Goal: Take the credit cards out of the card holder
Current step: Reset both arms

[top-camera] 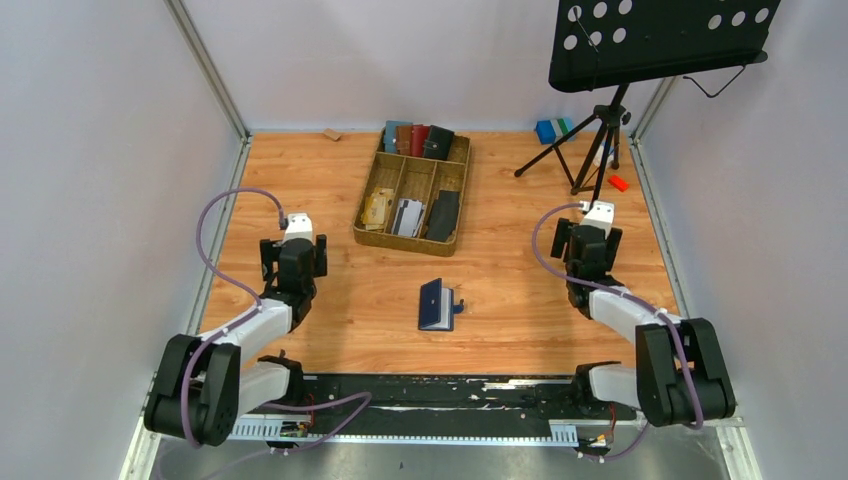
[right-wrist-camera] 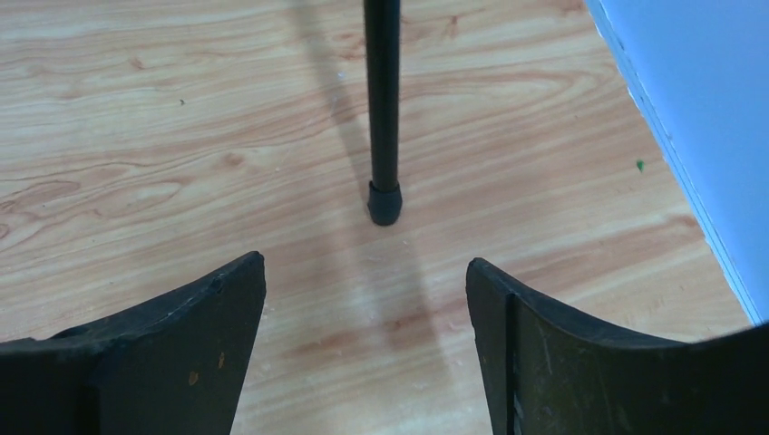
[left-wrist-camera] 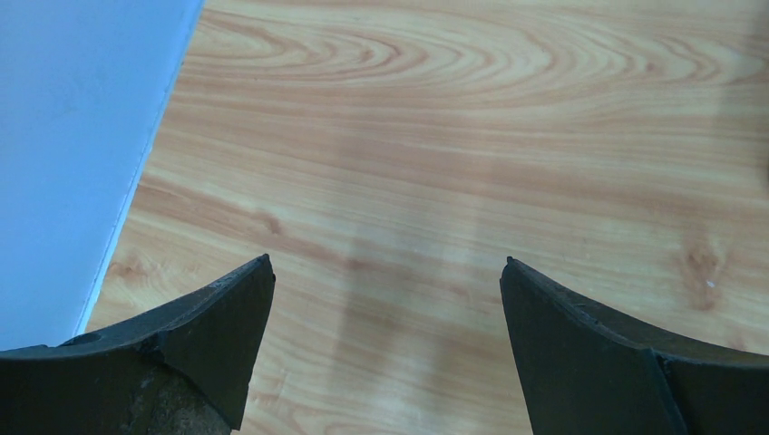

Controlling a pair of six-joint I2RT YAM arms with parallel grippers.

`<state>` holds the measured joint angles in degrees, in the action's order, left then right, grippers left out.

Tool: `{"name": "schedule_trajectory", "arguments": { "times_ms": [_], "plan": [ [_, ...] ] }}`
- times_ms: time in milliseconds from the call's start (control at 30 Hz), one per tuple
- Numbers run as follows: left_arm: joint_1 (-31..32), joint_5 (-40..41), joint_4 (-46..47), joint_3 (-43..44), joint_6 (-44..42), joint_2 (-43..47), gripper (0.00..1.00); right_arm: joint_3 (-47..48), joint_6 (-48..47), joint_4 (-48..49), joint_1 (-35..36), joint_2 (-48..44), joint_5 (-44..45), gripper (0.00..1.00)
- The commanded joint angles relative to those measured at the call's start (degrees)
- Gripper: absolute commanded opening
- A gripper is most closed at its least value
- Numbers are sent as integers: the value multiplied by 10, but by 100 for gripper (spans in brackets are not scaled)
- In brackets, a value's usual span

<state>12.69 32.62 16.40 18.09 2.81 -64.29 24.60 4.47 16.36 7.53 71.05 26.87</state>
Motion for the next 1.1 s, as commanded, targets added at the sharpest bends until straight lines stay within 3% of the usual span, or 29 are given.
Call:
{"name": "schedule_trajectory", "arguments": {
  "times_ms": [0,100,167,333,467,567,600,633,1067],
  "plan": [
    [-41,-71,125,14,-23,-30,100,-30,-42,187,-7,36,-38,82],
    [-62,-104,171,15,-36,-59,100,-33,-80,209,-13,40,-69,82],
    [-67,-135,219,10,-42,-71,100,-59,-95,278,-17,46,-89,82],
    [-68,-212,239,21,-64,-97,100,-75,-86,322,-28,71,-95,81],
    [-74,-209,448,-65,-59,-141,100,-81,-91,334,-28,74,-105,80],
    [-74,-207,445,-67,-59,-141,100,-96,-92,357,-29,80,-117,83],
    [-74,-207,450,-68,-58,-142,100,-103,-96,386,-31,90,-119,96],
    [-74,-214,454,-70,-62,-143,99,-107,-98,401,-31,94,-120,99],
    [-73,-226,443,-69,-65,-138,100,-106,-96,387,-33,86,-124,100]
  ]
}}
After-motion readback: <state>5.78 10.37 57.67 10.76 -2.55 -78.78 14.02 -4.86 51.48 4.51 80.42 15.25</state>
